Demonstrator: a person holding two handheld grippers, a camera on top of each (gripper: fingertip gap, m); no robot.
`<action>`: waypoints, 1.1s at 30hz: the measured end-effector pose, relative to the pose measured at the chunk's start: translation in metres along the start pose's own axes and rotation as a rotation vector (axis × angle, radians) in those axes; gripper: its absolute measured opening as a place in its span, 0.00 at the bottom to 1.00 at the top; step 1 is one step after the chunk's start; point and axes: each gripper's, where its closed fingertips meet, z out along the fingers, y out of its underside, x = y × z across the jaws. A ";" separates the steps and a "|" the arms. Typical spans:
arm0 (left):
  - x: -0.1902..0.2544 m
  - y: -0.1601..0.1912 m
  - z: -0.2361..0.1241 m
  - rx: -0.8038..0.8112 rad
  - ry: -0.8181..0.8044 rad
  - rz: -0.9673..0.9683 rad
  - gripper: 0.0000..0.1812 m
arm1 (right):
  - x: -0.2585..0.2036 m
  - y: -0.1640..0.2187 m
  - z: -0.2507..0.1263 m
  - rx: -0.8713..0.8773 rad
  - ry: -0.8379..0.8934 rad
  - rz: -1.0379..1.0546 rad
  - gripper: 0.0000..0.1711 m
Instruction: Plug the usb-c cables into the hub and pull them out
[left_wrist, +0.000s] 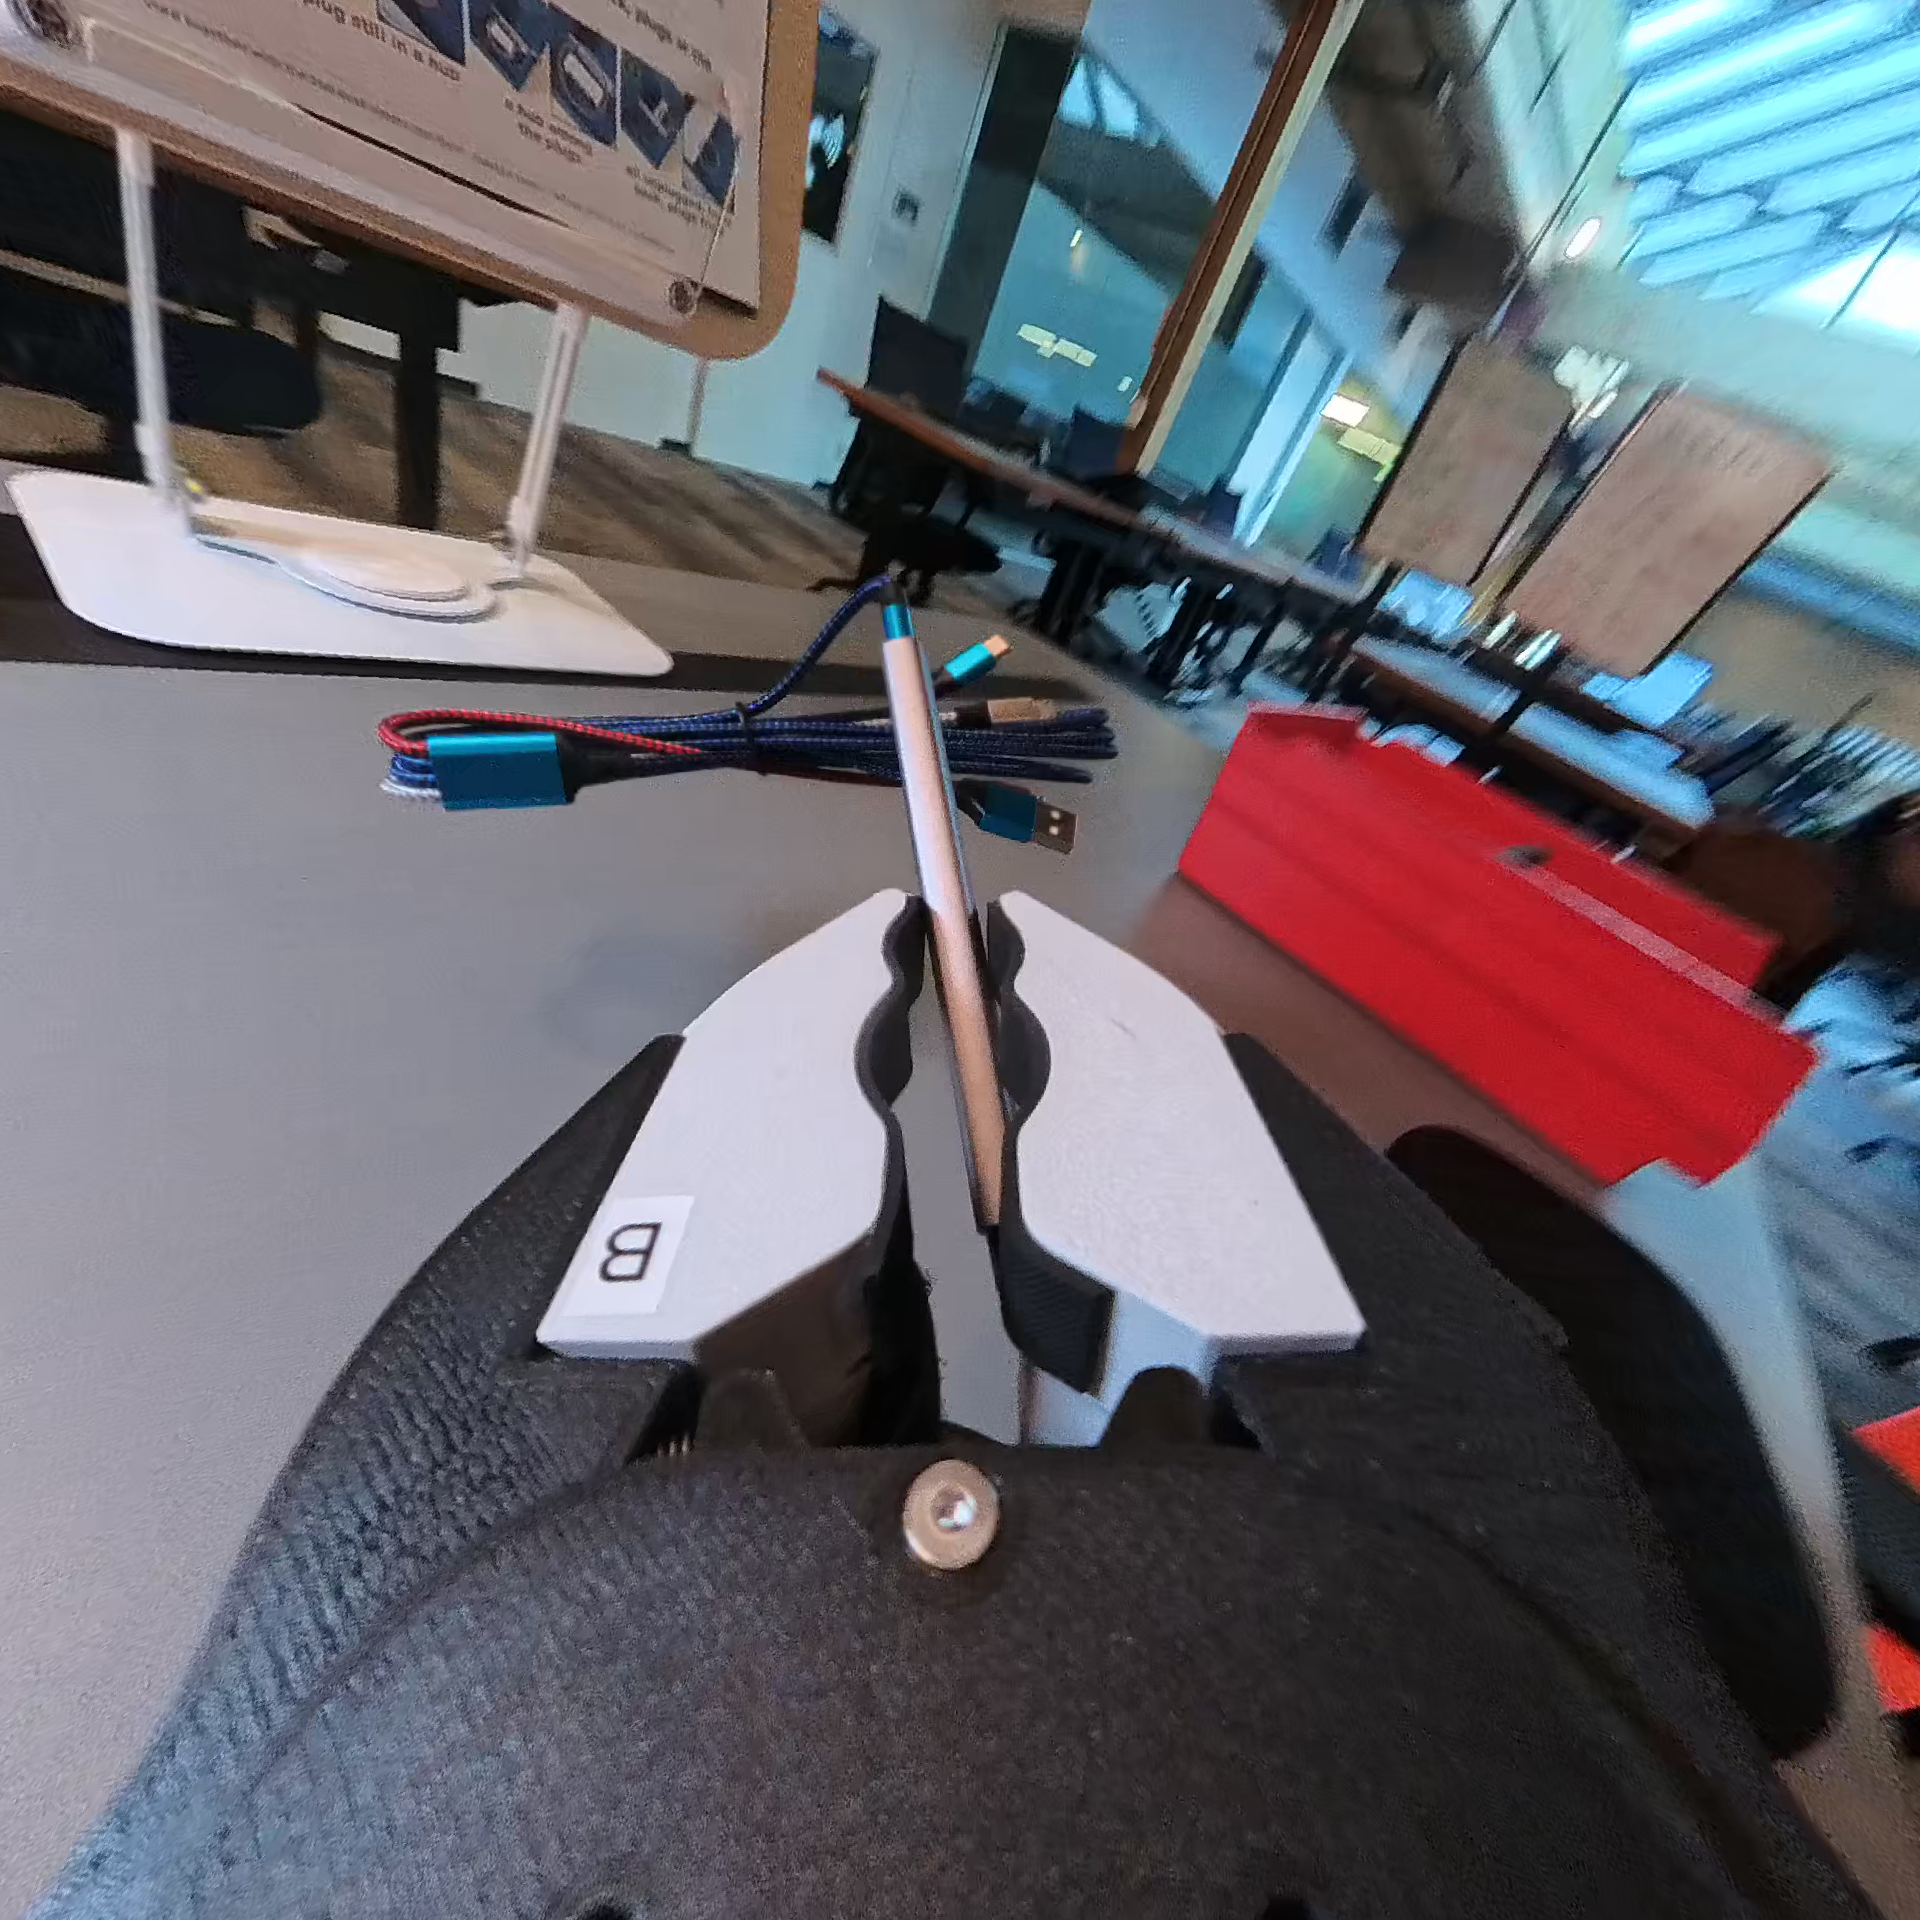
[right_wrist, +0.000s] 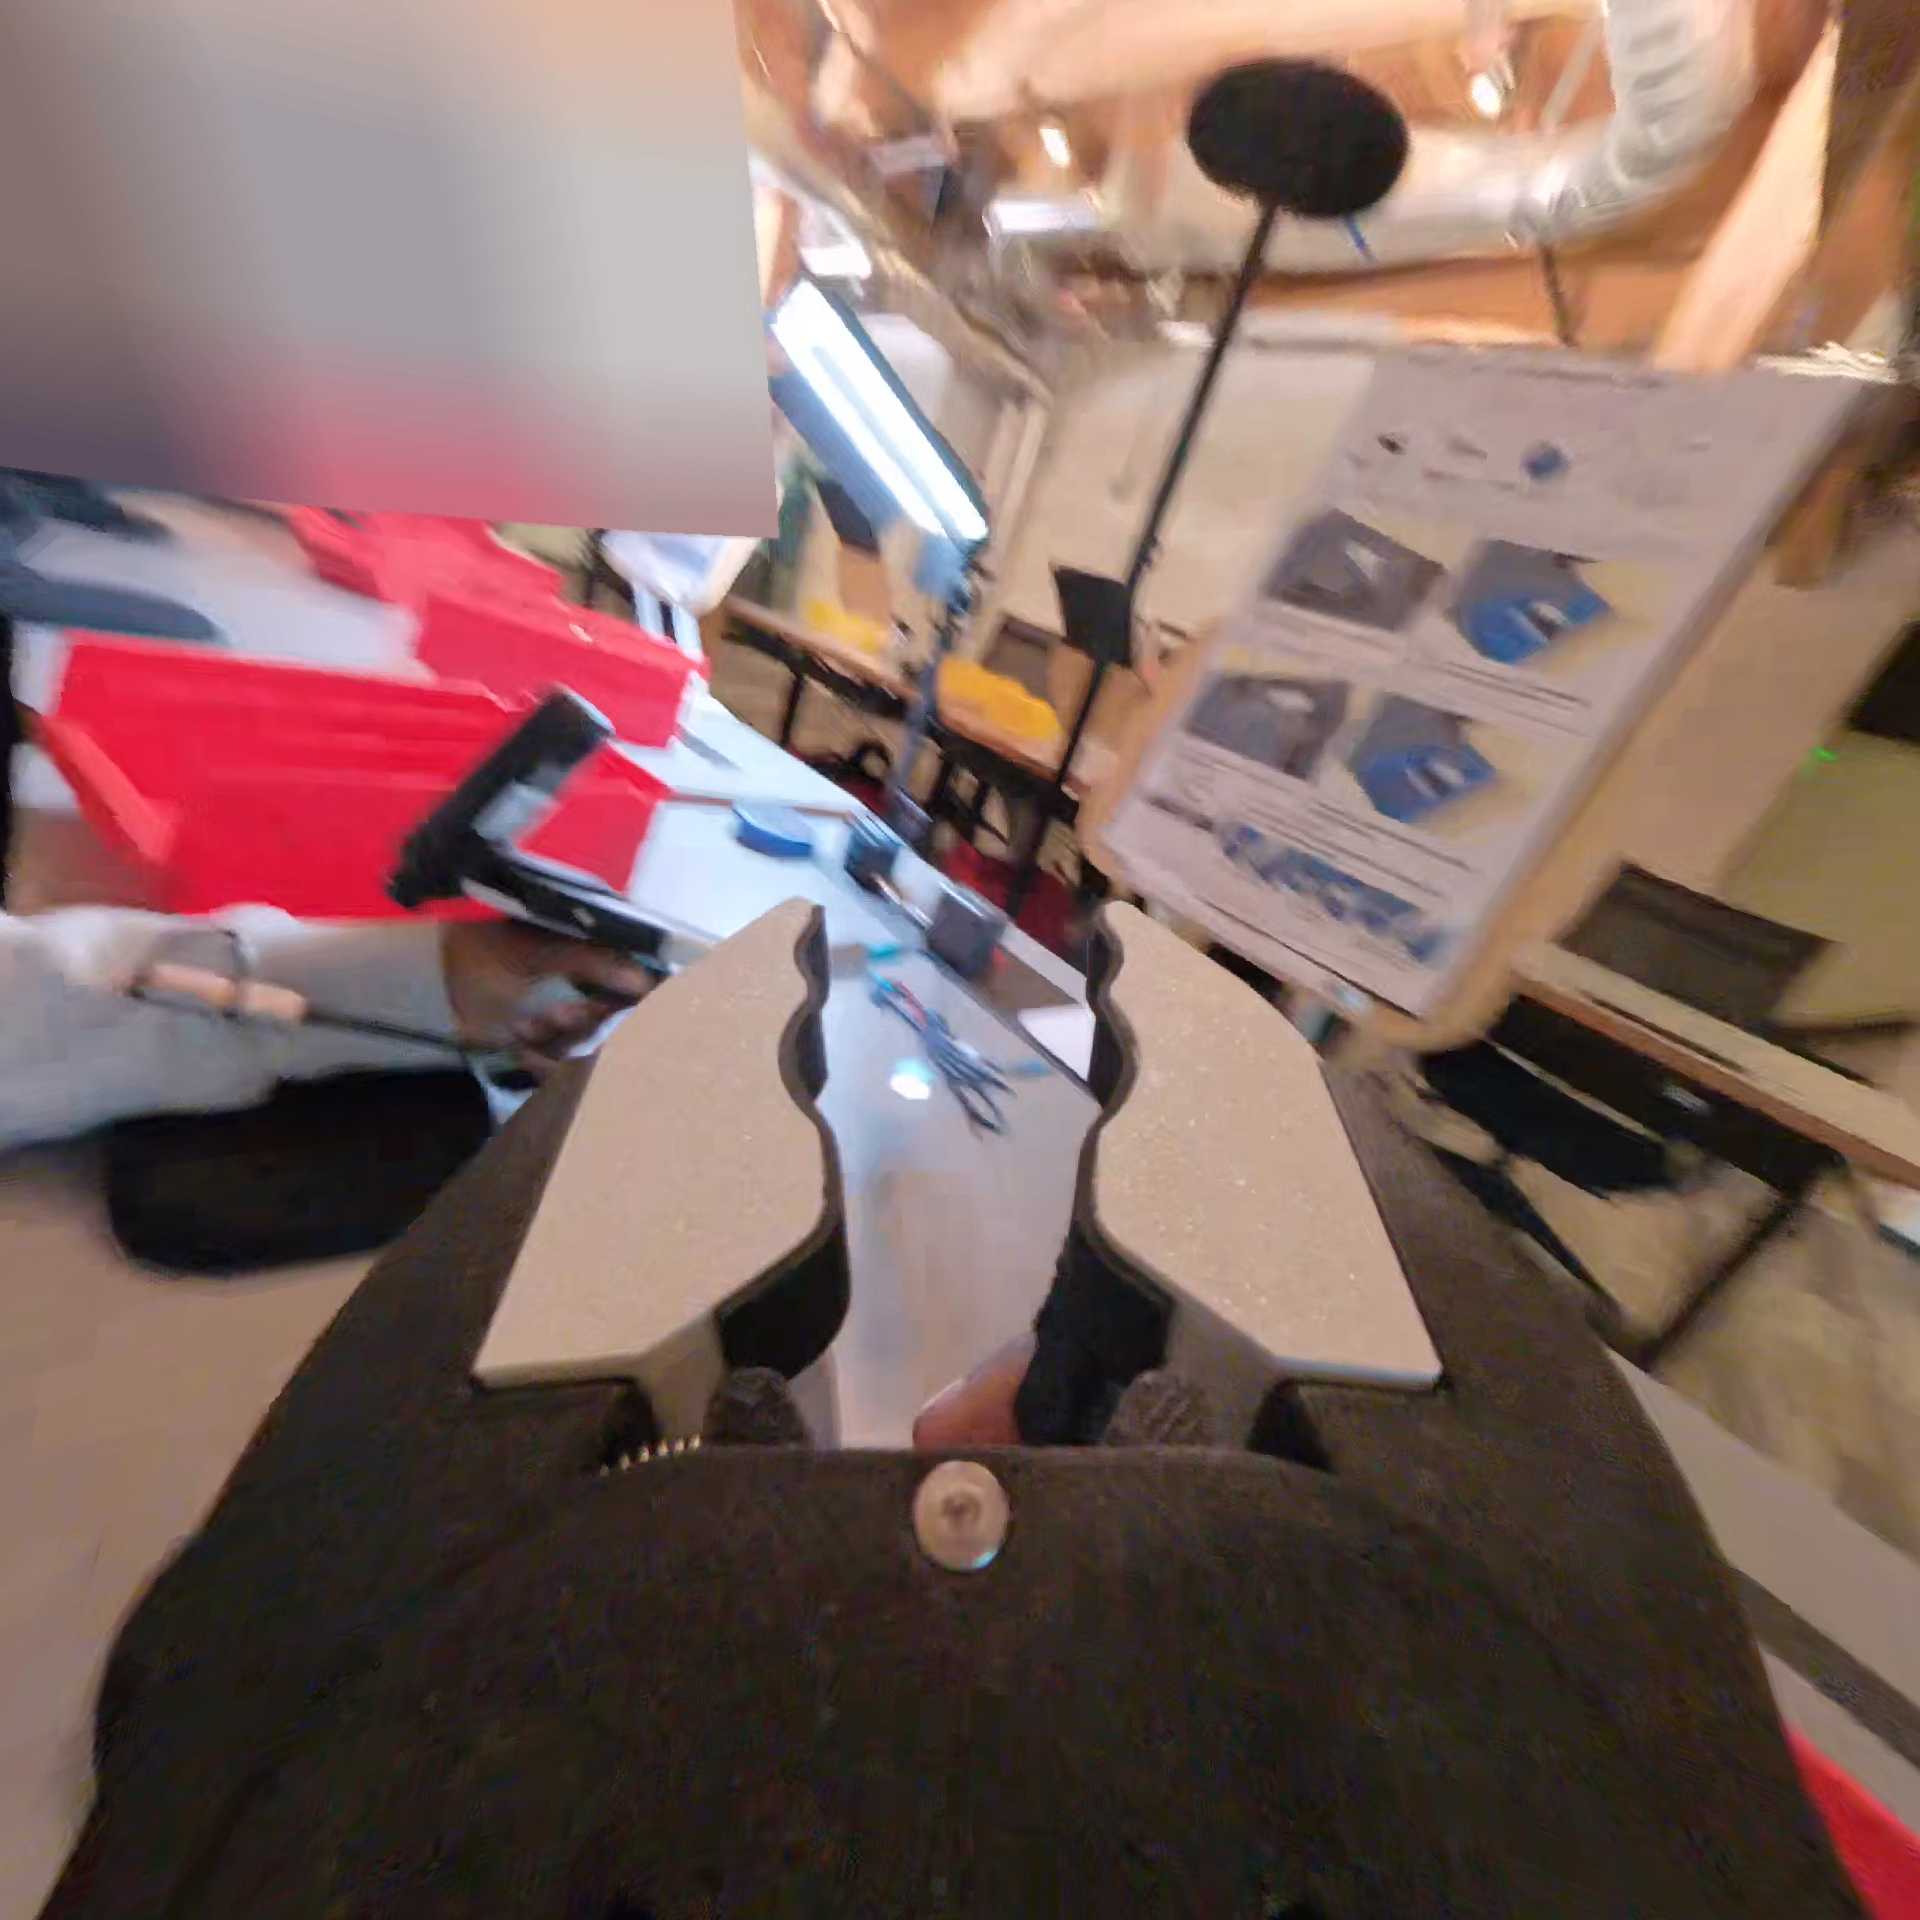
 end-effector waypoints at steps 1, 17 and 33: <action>0.002 -0.004 -0.002 0.029 0.035 -0.053 0.07 | -0.016 0.002 0.023 0.038 -0.059 0.035 0.27; 0.046 -0.033 -0.015 0.221 0.267 0.059 0.07 | -0.039 0.084 0.197 0.083 -0.386 1.036 0.14; 0.075 -0.014 -0.016 0.093 0.512 -0.048 0.08 | -0.052 0.081 0.177 0.149 -0.658 1.159 0.03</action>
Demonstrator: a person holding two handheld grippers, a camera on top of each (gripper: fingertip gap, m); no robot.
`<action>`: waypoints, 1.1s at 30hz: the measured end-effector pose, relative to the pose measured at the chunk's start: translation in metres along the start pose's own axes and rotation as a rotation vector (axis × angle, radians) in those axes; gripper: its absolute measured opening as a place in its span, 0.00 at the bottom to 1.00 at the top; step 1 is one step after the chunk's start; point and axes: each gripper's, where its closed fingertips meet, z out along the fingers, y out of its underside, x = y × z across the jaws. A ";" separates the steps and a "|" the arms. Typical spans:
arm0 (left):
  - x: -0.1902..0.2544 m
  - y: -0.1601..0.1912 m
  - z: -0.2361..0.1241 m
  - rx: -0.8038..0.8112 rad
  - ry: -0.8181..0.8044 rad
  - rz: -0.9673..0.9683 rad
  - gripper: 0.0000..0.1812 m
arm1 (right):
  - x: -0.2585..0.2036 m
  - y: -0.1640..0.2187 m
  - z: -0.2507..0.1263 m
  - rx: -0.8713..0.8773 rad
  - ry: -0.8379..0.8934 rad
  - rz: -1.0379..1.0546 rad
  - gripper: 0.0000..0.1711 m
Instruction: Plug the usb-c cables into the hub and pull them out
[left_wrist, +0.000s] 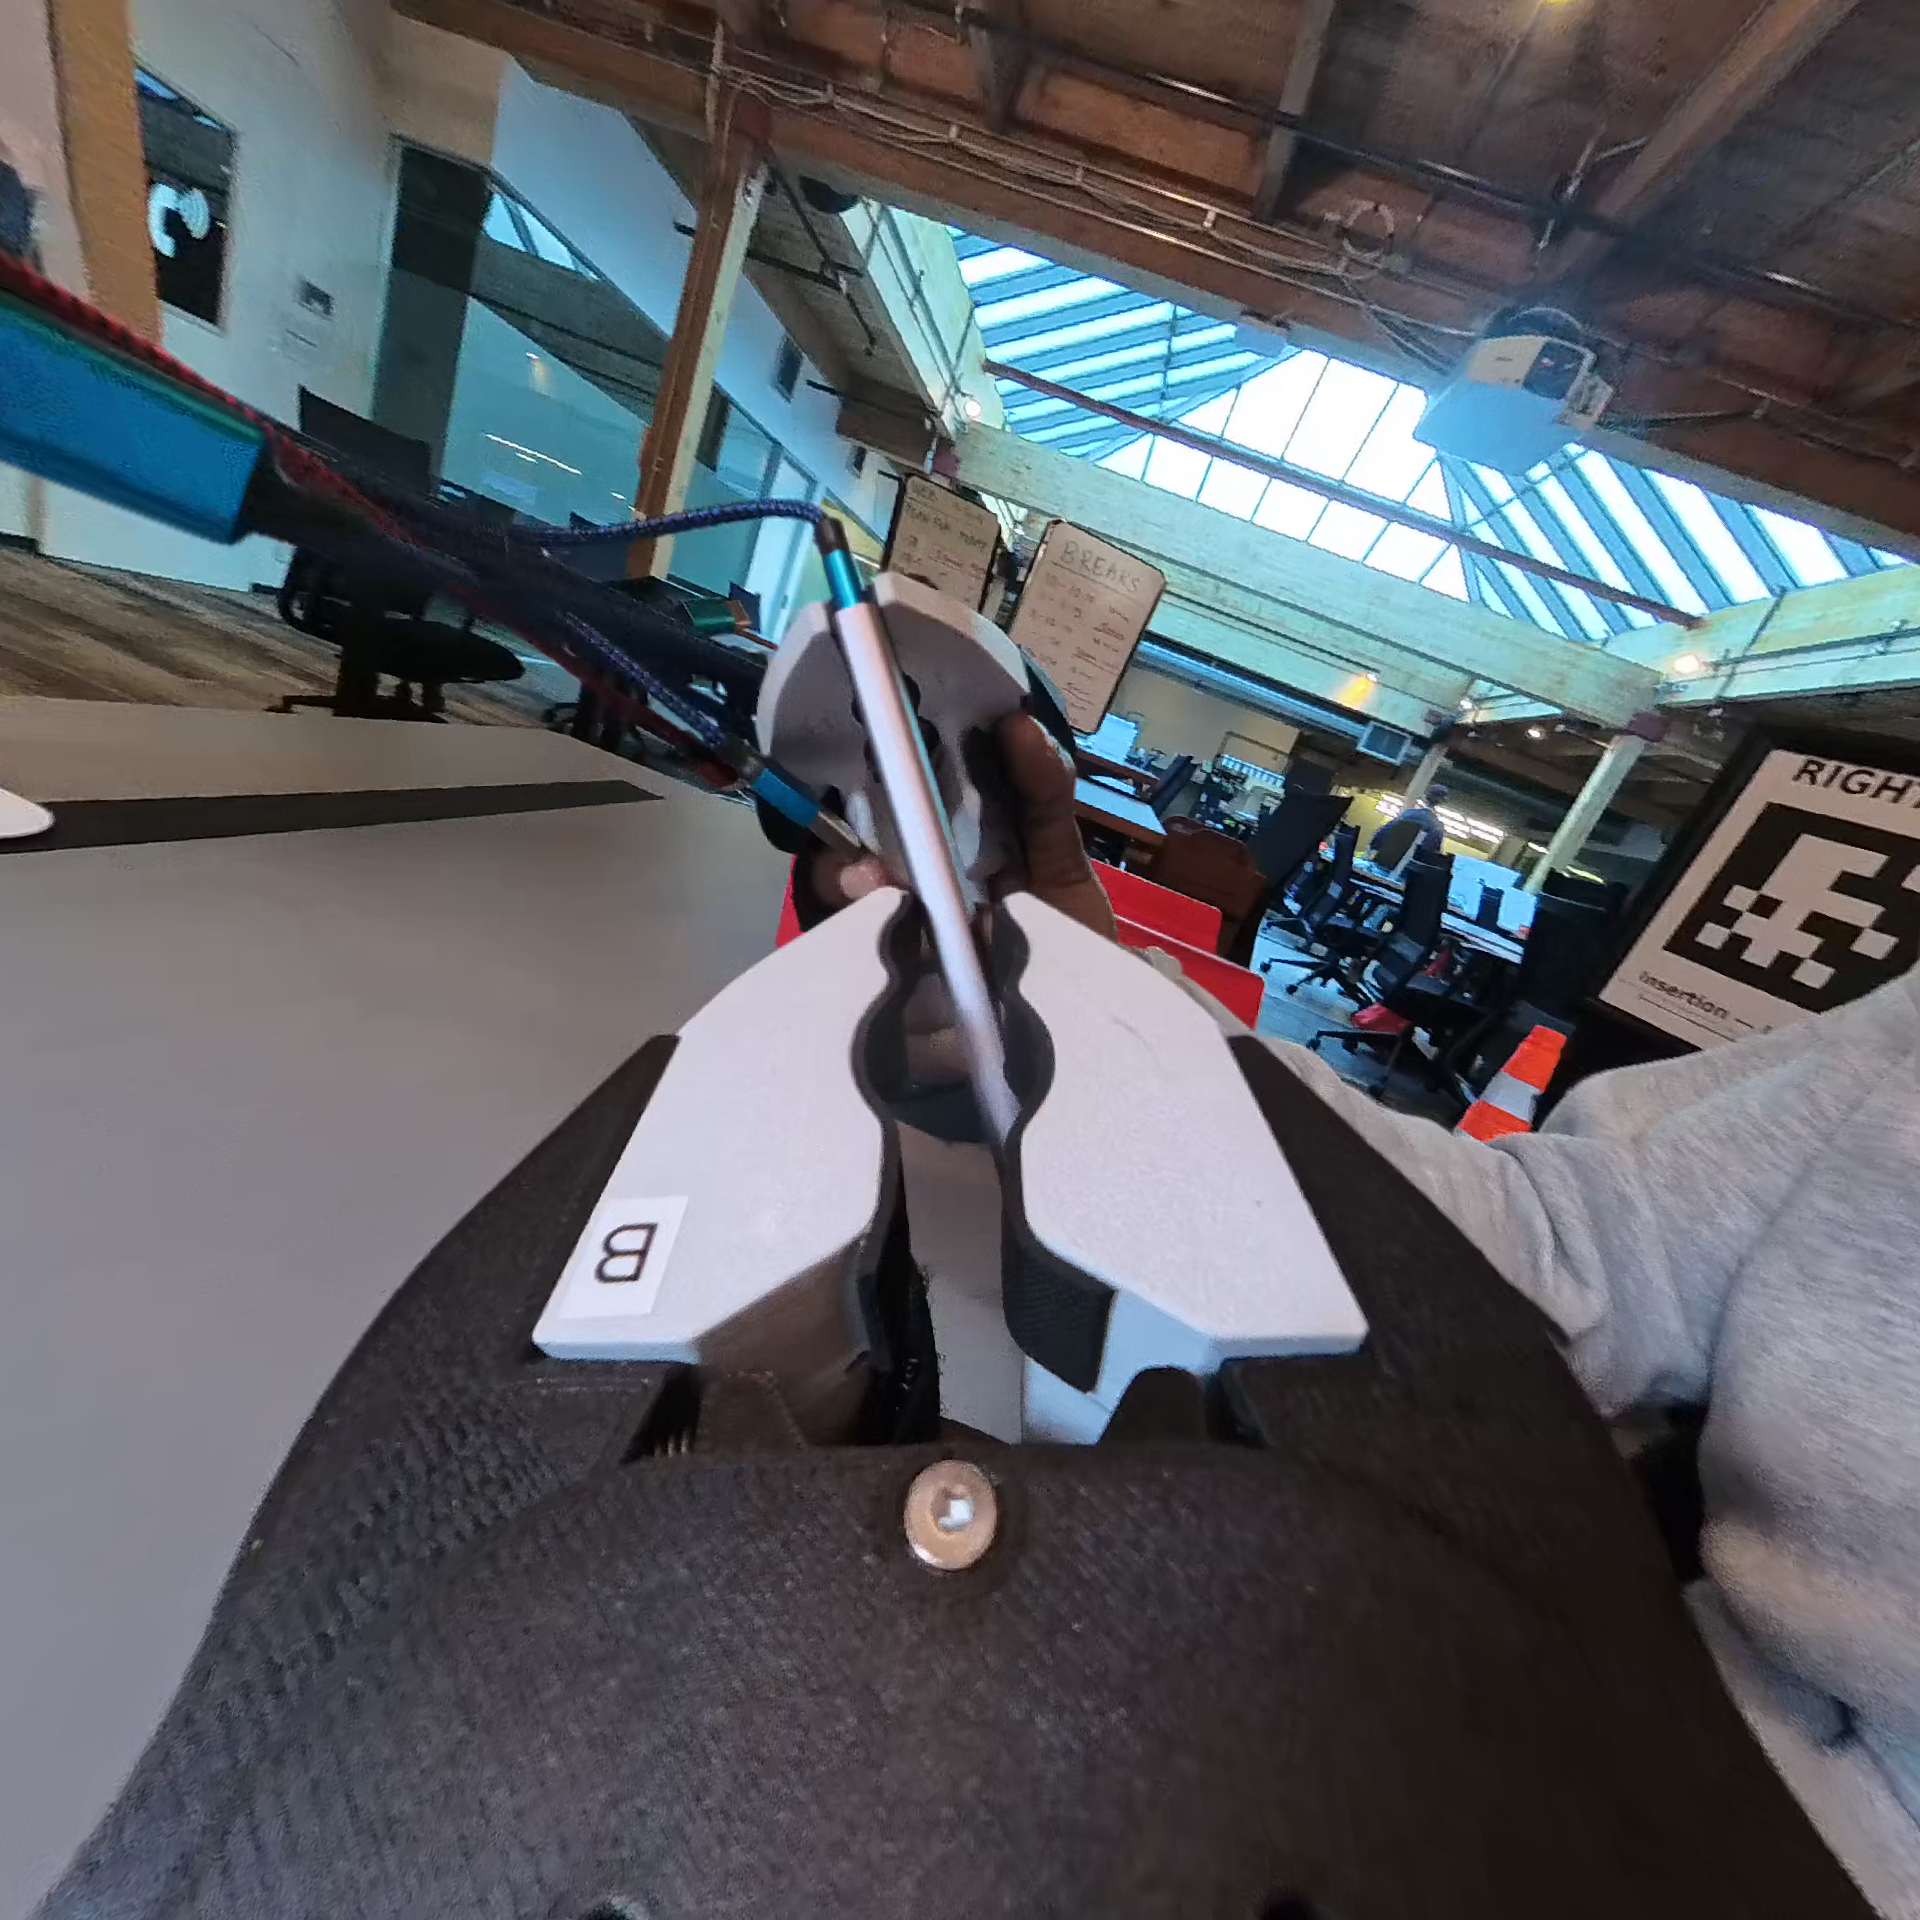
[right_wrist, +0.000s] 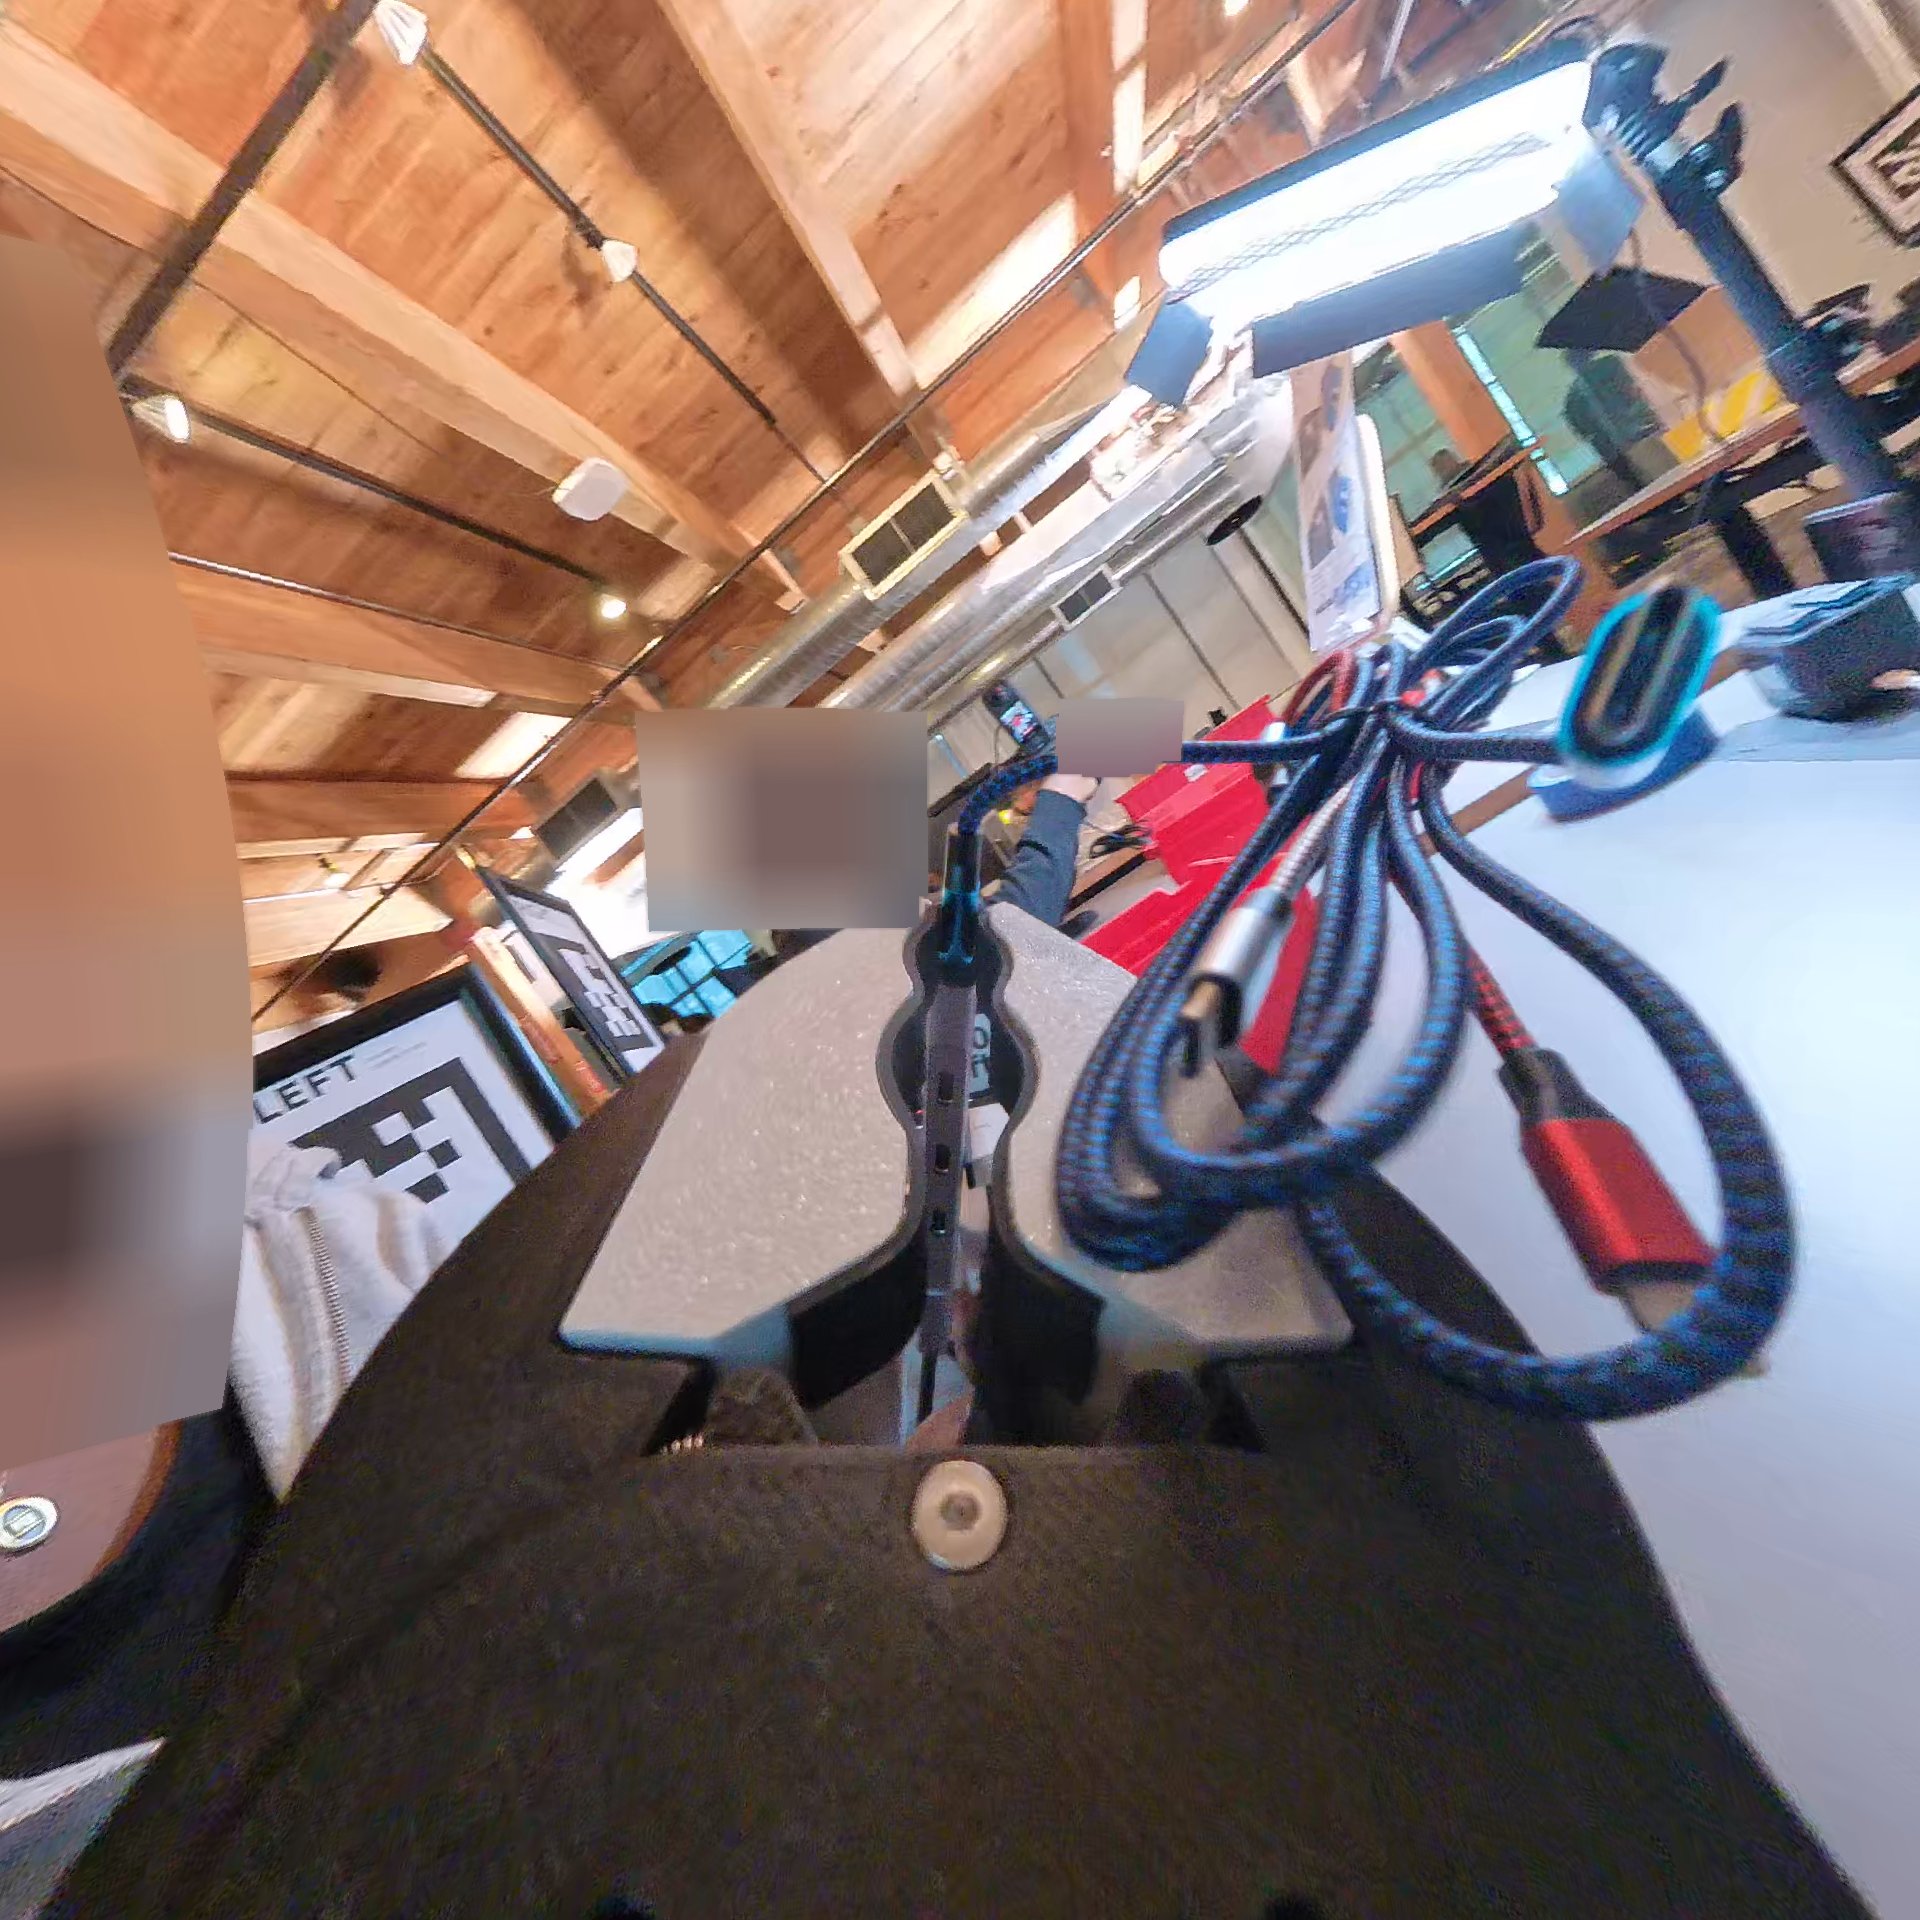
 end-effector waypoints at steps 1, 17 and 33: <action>0.002 0.002 0.001 -0.013 0.014 0.003 0.08 | -0.002 0.001 0.000 -0.007 -0.016 0.001 0.03; -0.016 0.012 0.002 -0.048 -0.051 -0.192 0.06 | 0.017 0.040 0.010 -0.157 0.074 -0.051 0.02; 0.006 0.072 0.017 -0.399 -0.046 -0.022 0.06 | 0.036 -0.066 -0.050 0.454 0.188 -0.023 0.03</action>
